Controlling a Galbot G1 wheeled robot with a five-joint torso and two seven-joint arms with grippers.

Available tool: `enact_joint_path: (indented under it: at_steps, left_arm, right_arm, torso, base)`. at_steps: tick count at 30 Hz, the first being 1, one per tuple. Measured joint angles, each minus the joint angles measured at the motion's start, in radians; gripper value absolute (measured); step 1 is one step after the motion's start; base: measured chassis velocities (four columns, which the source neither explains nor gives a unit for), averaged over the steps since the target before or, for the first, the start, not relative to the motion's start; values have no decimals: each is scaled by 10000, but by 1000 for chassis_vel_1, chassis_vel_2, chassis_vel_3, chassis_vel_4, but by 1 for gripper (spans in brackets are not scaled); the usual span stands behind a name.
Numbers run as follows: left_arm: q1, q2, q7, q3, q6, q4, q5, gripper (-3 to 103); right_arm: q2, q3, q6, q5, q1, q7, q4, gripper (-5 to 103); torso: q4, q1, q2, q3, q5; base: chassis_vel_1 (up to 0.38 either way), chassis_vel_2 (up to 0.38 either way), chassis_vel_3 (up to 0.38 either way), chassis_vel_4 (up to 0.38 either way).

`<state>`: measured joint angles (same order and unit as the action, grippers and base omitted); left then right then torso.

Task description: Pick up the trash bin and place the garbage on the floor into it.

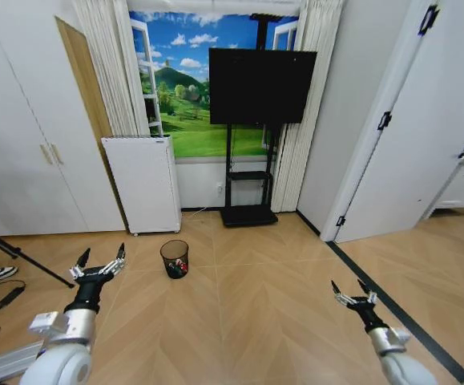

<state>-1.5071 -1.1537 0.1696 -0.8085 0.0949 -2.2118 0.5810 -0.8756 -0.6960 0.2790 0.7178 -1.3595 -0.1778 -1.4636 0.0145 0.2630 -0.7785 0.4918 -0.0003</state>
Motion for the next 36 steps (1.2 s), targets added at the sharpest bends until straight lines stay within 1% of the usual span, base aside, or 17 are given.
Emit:
enact_joint_path:
  at_steps: [1,2,5,8,14,17,20,30,36]
  left_arm:
    - [11,57,114,-29,92,-18,32,100]
    - [11,57,114,-29,92,-18,32,100]
    - [10,109,404,1,388,-430,190,100]
    - [-4,120,505,59,498,-808,252,100]
    - [-32,151,494,94,509,-1027,288,100]
    - [-35,169,413,97,457,-1043,311,100]
    - [-47,142,334,96,378,-1039,296,100]
    - [-162,-19,83,86,355,-1061,121,100]
    - [-168,-28,69,83,370,-1063,110,100]
  right_arm:
    - [191,-58,-390,284,-70,143,-380,100]
    - [191,-58,-390,284,-70,143,-380,100]
    - [446,-382,-954,776,-267,374,-1228,100]
    - [572,-656,-1122,916,-357,465,-1654,100]
    - [636,-834,-1135,757,-349,625,-1801,100]
    - [511,-798,-1053,238,-265,663,-1551,100]
    - [422,-704,-912,72,-244,632,-1397,100]
    - [397,-569,-785,-43,-142,651,-1276,100]
    - [399,-566,-789,-50,-138,662,-1273,100]
  torso:
    - [0,0,0,0,0]
    - [0,0,0,0,0]
    - [1,0,0,0,2]
    - [3,0,0,-1,2]
    - [3,0,-1,-1,3]
    - [2,0,0,-1,4]
    - [3,0,-1,-1,4]
    - [2,0,0,-1,2]
    - [2,0,-1,-1,2]
  base:
    - [0,0,0,0]
    - [0,0,0,0]
    - [0,0,0,0]
    - [0,0,0,0]
    - [0,0,0,0]
    - [0,0,0,0]
    - [0,0,0,0]
    - [0,0,0,0]
    - [0,0,0,0]
